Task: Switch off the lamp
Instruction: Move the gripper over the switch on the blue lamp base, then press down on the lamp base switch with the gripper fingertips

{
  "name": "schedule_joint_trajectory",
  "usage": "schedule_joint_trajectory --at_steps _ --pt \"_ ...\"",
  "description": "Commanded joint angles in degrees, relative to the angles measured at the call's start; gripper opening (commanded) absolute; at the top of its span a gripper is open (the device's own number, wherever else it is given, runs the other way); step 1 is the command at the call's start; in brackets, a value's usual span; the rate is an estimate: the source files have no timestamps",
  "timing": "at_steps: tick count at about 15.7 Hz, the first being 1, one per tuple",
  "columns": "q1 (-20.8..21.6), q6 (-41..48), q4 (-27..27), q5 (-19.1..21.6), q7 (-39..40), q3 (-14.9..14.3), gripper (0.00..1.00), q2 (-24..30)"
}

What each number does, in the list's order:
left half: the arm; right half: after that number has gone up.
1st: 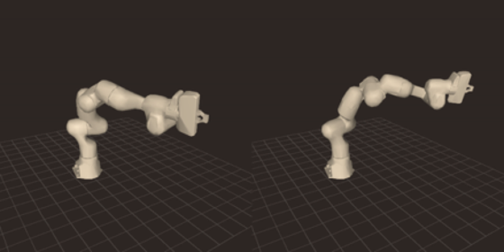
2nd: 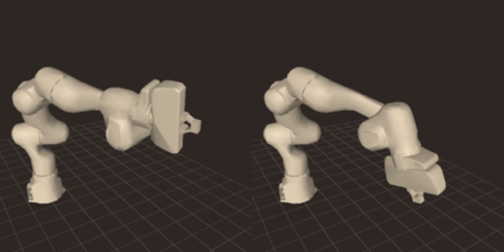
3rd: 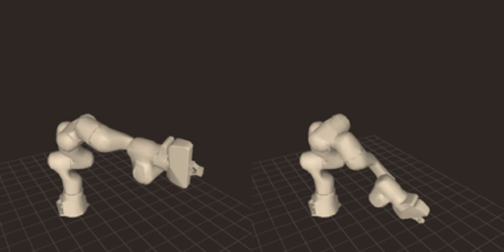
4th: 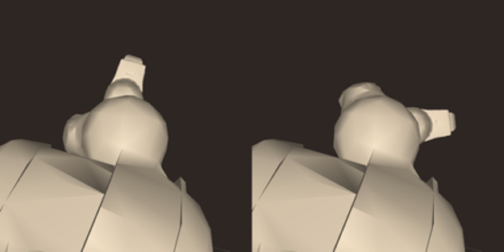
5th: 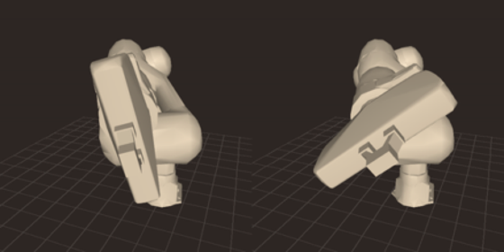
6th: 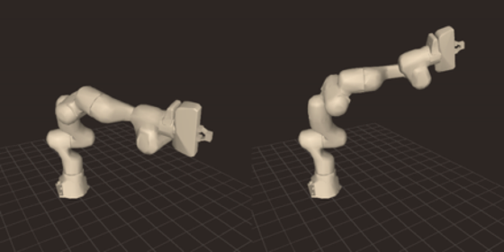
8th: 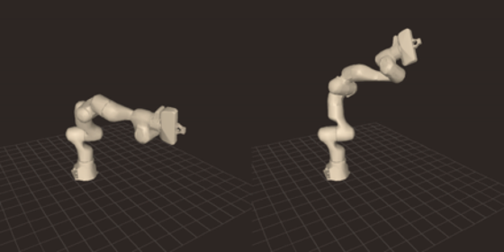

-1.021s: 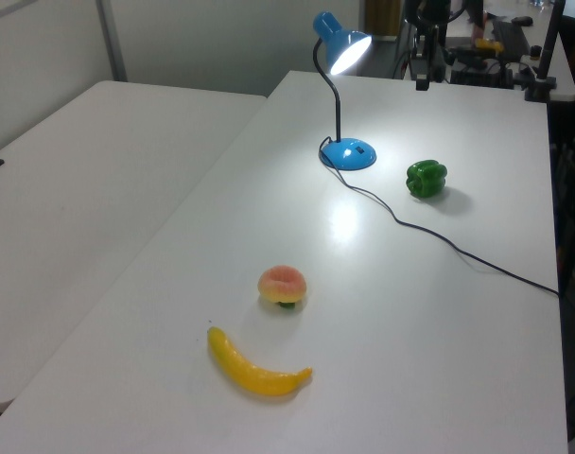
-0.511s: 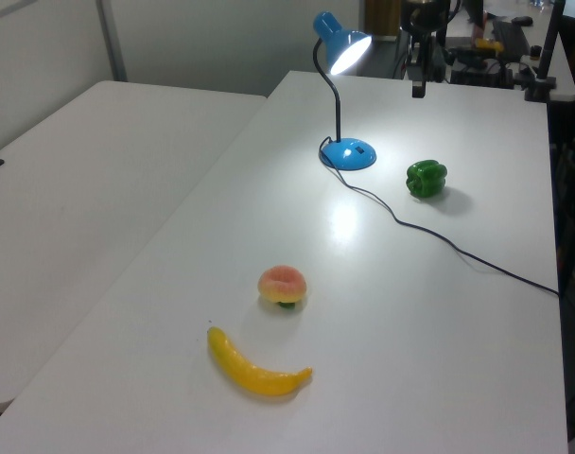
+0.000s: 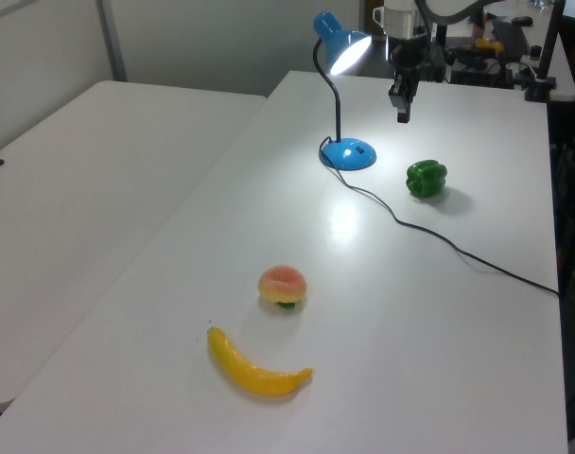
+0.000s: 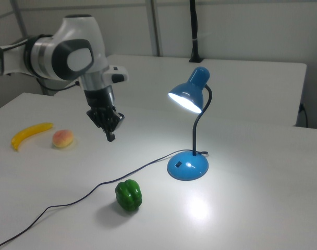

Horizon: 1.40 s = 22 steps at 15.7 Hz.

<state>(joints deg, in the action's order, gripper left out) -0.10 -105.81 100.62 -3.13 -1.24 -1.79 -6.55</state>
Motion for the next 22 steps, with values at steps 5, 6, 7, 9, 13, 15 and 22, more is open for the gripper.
schedule_joint_trajectory --at_steps 5,6,7,9,13,15,22 --pt "-5.7 -13.3 4.4 1.3 -3.7 -0.3 0.00 -3.7" --pt "-6.3 -15.1 4.4 1.3 -4.6 -0.3 0.00 -4.6" --pt "-6.7 -17.0 4.8 1.3 -5.8 -0.3 0.00 -5.7" --pt "-7.1 -21.3 5.1 1.1 -7.0 -0.4 0.00 -7.8" --pt "-8.1 -28.9 5.0 0.6 -7.5 -0.5 0.00 -11.3" --pt "-8.8 -31.8 5.0 0.4 -7.4 -0.5 0.00 -12.8" --pt "-9.5 -41.0 4.8 -0.1 -6.8 -0.6 0.00 -16.0"
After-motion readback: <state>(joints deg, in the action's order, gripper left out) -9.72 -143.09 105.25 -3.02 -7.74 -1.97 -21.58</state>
